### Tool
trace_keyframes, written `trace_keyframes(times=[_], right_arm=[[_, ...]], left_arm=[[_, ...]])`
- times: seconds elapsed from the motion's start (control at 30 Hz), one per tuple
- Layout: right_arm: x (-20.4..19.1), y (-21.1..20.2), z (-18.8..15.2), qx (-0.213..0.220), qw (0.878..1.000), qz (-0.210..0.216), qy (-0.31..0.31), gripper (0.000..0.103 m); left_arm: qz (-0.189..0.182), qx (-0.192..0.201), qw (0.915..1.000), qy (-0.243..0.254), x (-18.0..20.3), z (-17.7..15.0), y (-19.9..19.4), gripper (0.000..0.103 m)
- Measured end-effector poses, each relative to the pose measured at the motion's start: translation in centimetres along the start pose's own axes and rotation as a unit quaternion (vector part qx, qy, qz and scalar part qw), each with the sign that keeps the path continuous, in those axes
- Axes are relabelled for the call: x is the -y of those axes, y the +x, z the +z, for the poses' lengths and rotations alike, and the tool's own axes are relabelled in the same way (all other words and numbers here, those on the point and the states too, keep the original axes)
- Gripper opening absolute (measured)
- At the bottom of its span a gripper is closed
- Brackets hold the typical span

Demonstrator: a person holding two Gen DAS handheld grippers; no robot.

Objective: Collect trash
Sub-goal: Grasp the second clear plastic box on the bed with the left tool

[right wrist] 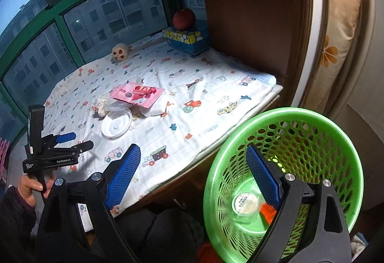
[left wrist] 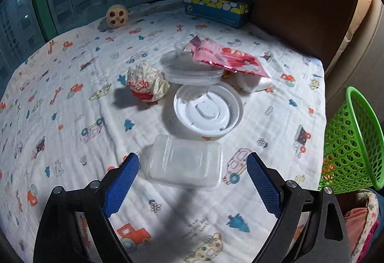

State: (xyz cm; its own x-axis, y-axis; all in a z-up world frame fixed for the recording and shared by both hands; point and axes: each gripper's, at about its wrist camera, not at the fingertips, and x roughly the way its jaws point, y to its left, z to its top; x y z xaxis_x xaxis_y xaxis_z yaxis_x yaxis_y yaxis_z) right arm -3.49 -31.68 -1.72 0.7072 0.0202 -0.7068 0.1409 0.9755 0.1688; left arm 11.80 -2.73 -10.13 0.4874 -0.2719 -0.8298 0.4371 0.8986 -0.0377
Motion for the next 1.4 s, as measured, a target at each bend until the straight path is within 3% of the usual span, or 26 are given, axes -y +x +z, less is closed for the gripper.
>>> trace_keyframes(times=[0.2,0.57,0.7,1.07,1.4], right_arm=[[-1.5,1.3,0.2,-0.012,1.0,0.005,-0.011,0.089],[-3.5,3.0,0.7,-0.026,0.999,0.016,-0.027,0.089],[-4.3,3.5,0.9,-0.03,0.999,0.019,-0.034,0.089],[-6.0,5.4,2.1,-0.041,0.997,0.042,-0.05,0.089],[-10.0,9.5,5.4,-0.059,0.979,0.071,-0.18,0.089]], left_arm=[[0.001,-0.023,0.9997,0.001,-0.5,-0.6,2.2,0.09],[0.005,-0.028,0.9996,0.0,-0.9,-0.8,3.7,0.092],[-0.005,-0.028,0.9996,0.002,-0.9,-0.8,3.8,0.076],[-0.014,0.007,0.9999,-0.005,-1.8,-0.7,0.5,0.073],[-0.014,0.035,0.9992,-0.015,-3.3,0.4,-2.4,0.073]])
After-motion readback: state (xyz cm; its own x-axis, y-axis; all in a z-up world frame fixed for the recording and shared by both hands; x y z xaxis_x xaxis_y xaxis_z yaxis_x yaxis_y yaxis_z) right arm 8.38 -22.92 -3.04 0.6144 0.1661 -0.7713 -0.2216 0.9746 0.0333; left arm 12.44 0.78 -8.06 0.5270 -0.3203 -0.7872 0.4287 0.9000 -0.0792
